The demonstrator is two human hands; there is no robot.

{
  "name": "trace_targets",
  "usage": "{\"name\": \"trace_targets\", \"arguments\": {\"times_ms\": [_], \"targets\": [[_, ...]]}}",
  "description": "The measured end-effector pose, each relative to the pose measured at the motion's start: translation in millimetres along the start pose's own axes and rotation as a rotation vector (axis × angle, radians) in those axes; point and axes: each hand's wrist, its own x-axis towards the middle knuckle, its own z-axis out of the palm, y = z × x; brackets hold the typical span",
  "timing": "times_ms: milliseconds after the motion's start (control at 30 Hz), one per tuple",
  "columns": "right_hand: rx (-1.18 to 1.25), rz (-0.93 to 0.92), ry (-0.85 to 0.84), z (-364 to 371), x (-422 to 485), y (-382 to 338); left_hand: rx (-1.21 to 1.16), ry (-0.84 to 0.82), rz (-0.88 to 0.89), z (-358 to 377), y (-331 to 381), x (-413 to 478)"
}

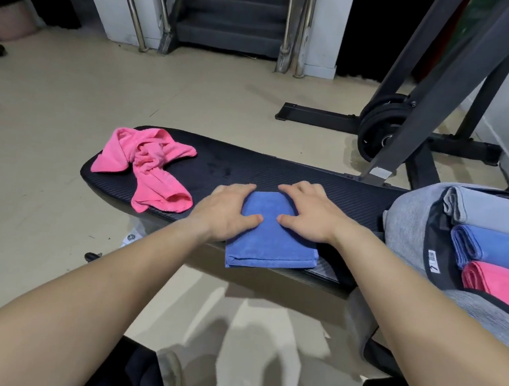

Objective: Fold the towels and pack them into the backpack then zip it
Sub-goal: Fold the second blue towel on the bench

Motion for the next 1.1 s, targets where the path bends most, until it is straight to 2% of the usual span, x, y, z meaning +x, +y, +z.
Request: {"name": "trace_targets", "arguments": {"times_ms": [67,167,367,500,567,733,833,1100], "targets": [[0.015,0.056,-0.051,-8,1,4,0.022,0.000,-0.059,-7,-2,0],[0.063,0.102,-0.069,-17,5,13,-0.067,0.013,-0.102,-19,-10,8],[0.252,0.132,-0.141,-27,7,24,-0.161,-0.119,-0.154,-29,-13,21],[0.270,0.144,-0.078,-28,9,23,-0.221,-0.014,-0.138,-33,-6,27],[0.299,0.188,-0.022,-28,11,22,-0.338,0.029,-0.145,-31,-3,28],[0.629,0.323,-0.004,-33,10,19,-0.624,0.077,-0.205,-26,2,29],[0.814,0.370,-0.023,-34,10,19,-0.674,0.092,-0.204,-25,0,30],[0.863,0.225,-0.014,-32,0,26,-0.614,0.073,-0.089,-32,-2,17]]}}
